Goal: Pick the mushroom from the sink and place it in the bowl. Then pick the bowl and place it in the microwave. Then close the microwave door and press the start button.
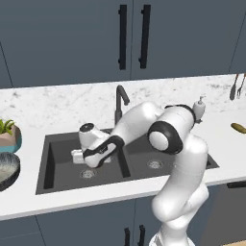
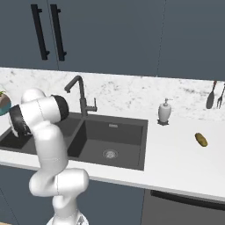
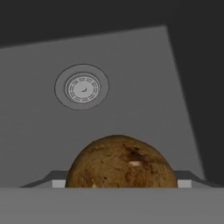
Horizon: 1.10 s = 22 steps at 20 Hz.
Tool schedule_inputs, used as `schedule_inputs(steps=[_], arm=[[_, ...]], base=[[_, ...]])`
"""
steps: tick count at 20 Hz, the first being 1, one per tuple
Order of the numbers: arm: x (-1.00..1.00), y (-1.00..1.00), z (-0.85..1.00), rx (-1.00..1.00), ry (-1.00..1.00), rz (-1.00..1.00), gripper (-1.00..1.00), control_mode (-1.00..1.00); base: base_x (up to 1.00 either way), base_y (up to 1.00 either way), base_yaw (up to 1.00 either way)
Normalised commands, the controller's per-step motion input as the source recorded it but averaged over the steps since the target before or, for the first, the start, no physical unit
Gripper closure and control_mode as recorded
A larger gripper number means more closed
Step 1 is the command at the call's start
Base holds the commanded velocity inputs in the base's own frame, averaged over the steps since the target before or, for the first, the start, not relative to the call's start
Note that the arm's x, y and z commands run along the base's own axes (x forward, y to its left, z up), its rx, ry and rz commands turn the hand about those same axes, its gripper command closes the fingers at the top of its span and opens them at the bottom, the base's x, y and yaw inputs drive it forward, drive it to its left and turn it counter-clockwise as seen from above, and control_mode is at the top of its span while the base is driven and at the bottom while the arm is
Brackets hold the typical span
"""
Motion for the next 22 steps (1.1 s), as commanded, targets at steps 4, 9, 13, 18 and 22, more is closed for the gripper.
schedule_inputs(steps=[4,9,13,18,22], arm=[[-0.64,-0.19,1.00,0.00,0.05,0.00,1.00,-1.00],[-0.71,-0.65,1.00,0.00,0.05,0.00,1.00,-1.00],[-0.73,-0.81,0.93,0.00,0.03,0.00,1.00,-1.00],[-0.97,-0.96,0.64,0.00,0.00,0.00,1.00,-1.00],[-0.76,-1.00,0.66,0.00,0.00,0.00,1.00,-1.00]], base=[[0.00,0.00,0.00],[0.00,0.00,0.00],[0.00,0.00,0.00],[0.00,0.00,0.00],[0.00,0.00,0.00]])
